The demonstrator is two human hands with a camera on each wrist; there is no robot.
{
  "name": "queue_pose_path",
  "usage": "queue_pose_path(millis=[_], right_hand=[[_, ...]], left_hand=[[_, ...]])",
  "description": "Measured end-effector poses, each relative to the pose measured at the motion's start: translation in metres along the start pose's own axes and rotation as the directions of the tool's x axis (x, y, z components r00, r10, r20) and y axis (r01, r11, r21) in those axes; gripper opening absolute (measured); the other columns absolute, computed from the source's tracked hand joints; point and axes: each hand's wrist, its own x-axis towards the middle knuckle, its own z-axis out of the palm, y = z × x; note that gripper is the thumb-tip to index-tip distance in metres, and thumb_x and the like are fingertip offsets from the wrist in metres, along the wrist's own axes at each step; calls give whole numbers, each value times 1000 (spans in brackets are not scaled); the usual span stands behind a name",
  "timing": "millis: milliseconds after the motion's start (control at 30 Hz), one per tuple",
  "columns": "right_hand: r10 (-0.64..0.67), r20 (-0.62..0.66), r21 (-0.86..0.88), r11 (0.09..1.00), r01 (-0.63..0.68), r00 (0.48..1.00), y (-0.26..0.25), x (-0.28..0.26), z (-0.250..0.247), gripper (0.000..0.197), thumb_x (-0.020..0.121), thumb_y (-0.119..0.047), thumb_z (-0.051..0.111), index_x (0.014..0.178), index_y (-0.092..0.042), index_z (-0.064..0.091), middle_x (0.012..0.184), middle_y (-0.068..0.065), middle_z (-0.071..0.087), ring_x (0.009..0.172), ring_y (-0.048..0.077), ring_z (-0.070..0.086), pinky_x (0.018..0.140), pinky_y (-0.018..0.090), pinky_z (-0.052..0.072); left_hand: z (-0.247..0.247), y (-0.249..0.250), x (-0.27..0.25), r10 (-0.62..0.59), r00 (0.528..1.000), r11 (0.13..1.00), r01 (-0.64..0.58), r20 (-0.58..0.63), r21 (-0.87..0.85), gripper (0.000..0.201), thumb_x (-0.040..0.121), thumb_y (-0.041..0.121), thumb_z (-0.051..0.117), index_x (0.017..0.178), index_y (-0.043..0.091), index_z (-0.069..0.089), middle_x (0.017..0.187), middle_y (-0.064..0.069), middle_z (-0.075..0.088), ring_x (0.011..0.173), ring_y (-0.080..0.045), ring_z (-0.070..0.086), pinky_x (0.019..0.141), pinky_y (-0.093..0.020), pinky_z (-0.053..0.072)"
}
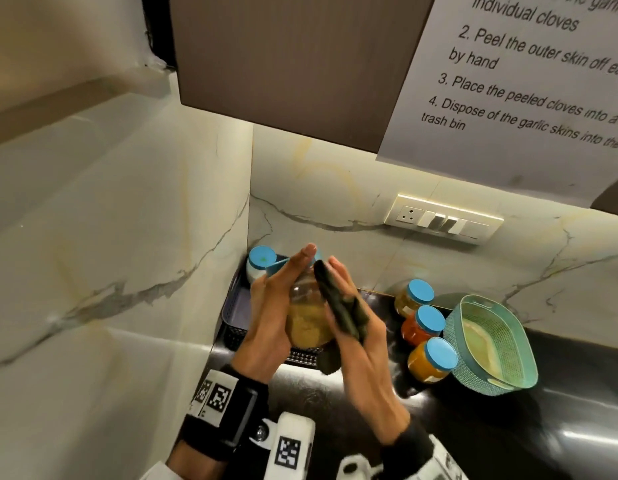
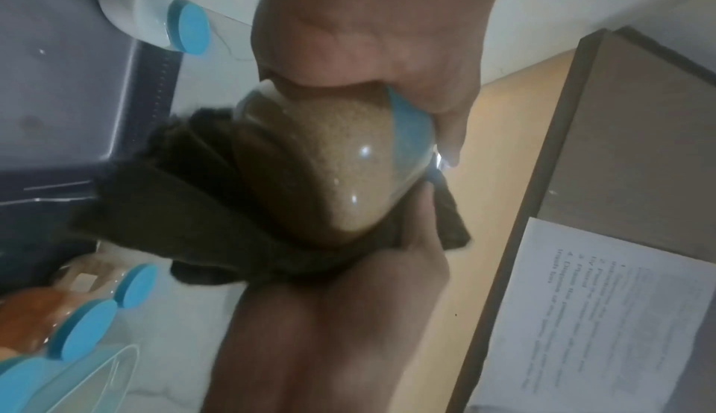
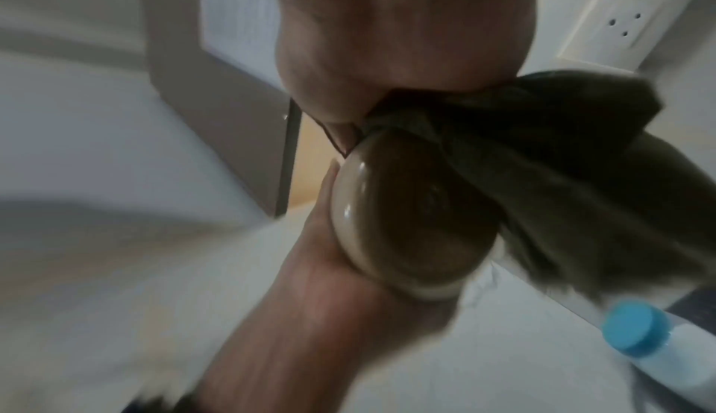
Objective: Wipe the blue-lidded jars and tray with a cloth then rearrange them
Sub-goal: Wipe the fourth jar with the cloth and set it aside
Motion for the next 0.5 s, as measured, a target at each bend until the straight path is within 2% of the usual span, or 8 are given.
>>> queue_pose_path(millis=[100,133,200,233,300,400,433,500], right_hand=[[133,-32,21,991,-133,991,-16,36,-8,35,101,-27,58,134,-19,66,113,-2,78,109,18,74,90,29,61],[120,-14,13,993,-120,993,-19,40,-8,35,101,-26,58,135,-21,65,115,-3,78,111,17,73,90,29,60],[-10,22,-94,995,12,1000,-16,29,1,52,101,-6,55,149,-27,55,147,-3,63,141,22,56,110,42,53],[-88,51,-217,971,97,995,-7,16,6,68,95,1,51,154,-33,48,161,-8,48,154,21,38,120,52,41],[-198,85,-463,860,214,977,8,-8,14,78,91,-4,53,157,-43,39,170,-17,31,163,19,16,127,58,21],[-322,98,-559,765,319,942,20,-7,7,73,91,-18,60,158,-35,38,171,-11,30,162,26,20,128,53,24],[-342,81,-535,777,331,936,24,-2,2,73,90,-20,66,158,-30,40,170,-8,33,160,27,26,127,52,30],[-281,-17,-348,901,257,960,22,6,-12,72,89,-28,79,153,-24,48,164,-4,44,153,26,40,120,50,43]], left_hand=[[6,-7,-6,14,1000,1000,-13,-11,17,67,53,51,99,102,10,80,110,-21,79,104,-42,75,105,-61,54],[9,-4,-6,15,1000,1000,-15,-7,0,67,50,52,99,100,11,80,111,-21,78,104,-42,74,106,-60,54],[12,6,0,20,1000,999,-20,0,-41,71,45,52,102,96,10,79,109,-22,76,101,-41,70,104,-58,53],[13,12,1,14,1000,999,-14,-16,-46,68,49,50,101,95,6,77,109,-23,74,98,-40,70,102,-58,53],[10,16,-1,10,998,1000,-9,-66,9,67,65,46,95,103,-4,72,112,-27,73,98,-45,72,101,-60,57],[13,12,-11,41,994,997,-35,-101,65,77,69,50,92,119,-4,71,115,-25,76,106,-47,74,98,-59,59],[14,10,-15,56,994,995,-48,-92,84,73,69,54,85,120,3,72,114,-20,78,106,-43,75,97,-56,61],[17,8,-16,64,997,990,-57,-51,133,66,72,61,71,121,17,71,113,-10,78,106,-31,75,89,-44,61]])
